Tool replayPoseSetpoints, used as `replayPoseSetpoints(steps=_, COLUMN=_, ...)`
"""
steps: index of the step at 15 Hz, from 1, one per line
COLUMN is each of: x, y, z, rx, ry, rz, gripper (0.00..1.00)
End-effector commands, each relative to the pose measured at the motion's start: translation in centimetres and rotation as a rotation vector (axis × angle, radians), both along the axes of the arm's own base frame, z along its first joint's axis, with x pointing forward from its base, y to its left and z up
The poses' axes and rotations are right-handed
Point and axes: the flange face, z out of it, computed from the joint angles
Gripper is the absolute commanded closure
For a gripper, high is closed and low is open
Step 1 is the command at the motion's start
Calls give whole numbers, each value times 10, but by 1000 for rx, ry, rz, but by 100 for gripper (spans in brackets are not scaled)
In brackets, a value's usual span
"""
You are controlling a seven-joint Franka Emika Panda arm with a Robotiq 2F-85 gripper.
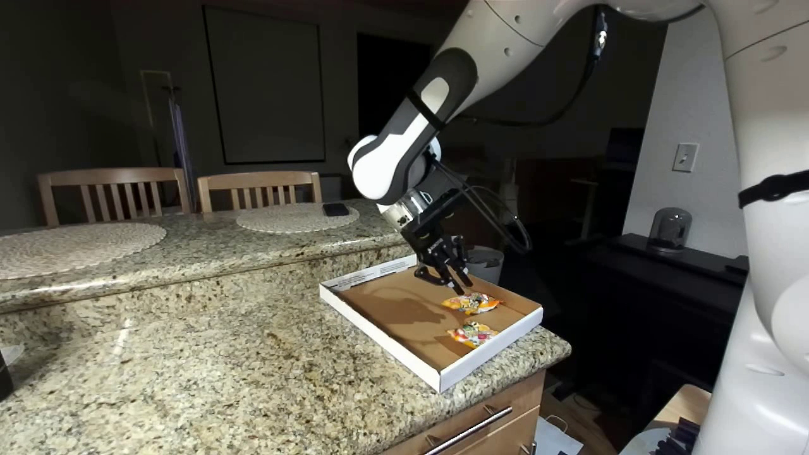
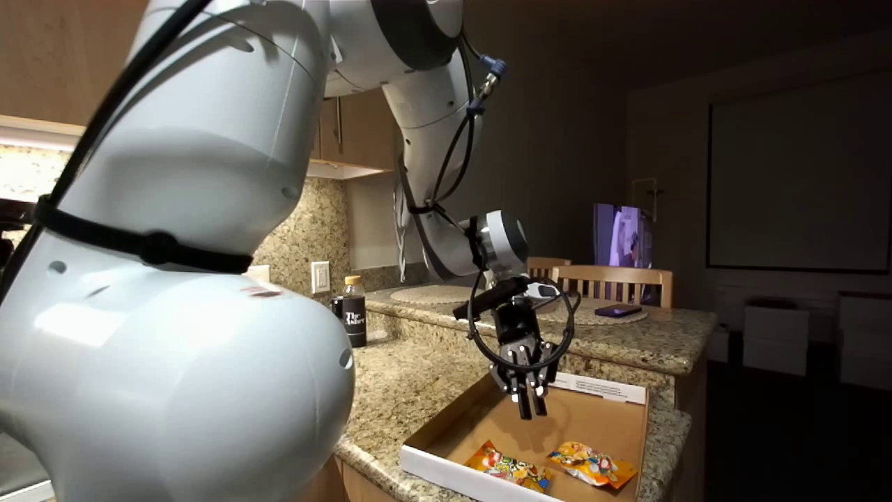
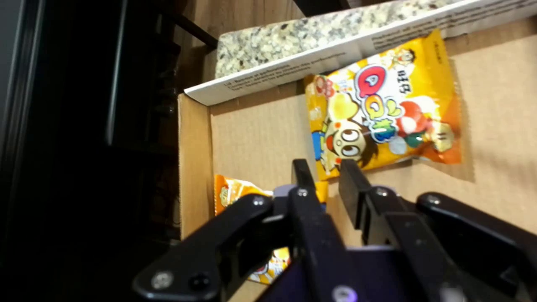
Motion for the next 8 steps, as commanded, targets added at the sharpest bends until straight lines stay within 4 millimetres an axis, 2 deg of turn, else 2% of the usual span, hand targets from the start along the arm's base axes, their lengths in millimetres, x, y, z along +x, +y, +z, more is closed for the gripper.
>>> replayPoseSetpoints(steps=1, x=-22, y=-20, z=-30, rx=-91, ry=65, rz=47, gripper=44)
replayPoseSetpoints(steps=5, x=-25, y=-25, z=-55, rx=-105, ry=66, rz=91, gripper=18)
replayPoseSetpoints(steps=8, x=-13, y=-21, z=-67, rx=-94, ry=17, rz=102, gripper=2)
